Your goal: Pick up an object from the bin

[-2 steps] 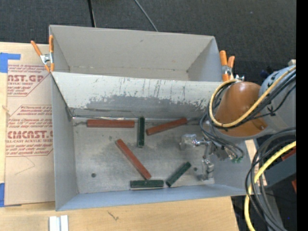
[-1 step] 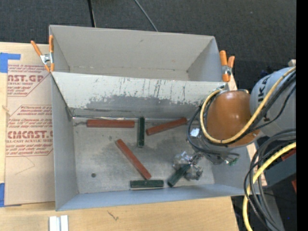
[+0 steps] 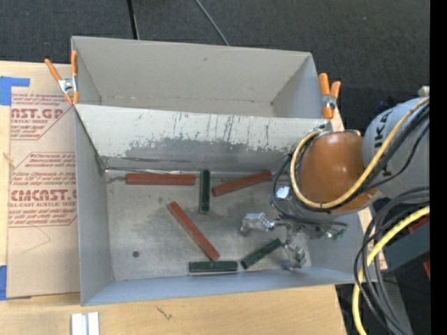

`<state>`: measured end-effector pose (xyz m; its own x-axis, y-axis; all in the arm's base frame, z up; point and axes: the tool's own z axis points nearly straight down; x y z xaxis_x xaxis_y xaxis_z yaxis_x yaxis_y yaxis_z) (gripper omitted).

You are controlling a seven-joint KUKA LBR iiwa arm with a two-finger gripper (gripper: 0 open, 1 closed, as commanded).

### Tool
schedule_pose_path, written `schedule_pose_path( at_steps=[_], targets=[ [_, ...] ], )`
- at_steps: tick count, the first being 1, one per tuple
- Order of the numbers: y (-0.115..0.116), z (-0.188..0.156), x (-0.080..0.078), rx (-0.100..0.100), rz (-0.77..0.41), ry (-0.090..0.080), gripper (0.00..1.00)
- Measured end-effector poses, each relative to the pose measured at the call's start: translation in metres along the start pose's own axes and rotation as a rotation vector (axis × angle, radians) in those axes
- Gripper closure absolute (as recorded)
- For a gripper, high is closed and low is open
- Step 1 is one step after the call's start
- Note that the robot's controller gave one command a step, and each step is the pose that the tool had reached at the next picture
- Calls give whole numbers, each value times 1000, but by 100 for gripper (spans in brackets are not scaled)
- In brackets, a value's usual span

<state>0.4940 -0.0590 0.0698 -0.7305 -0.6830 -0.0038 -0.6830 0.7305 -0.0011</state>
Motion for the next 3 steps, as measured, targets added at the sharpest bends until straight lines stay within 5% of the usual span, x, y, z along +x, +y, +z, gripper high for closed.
schedule_pose_path(
  at_steps=[1, 3],
  targets=[
    [0, -1, 0, 1, 1, 0, 100],
    [0, -1, 0, 0, 1, 0, 100]
  ],
)
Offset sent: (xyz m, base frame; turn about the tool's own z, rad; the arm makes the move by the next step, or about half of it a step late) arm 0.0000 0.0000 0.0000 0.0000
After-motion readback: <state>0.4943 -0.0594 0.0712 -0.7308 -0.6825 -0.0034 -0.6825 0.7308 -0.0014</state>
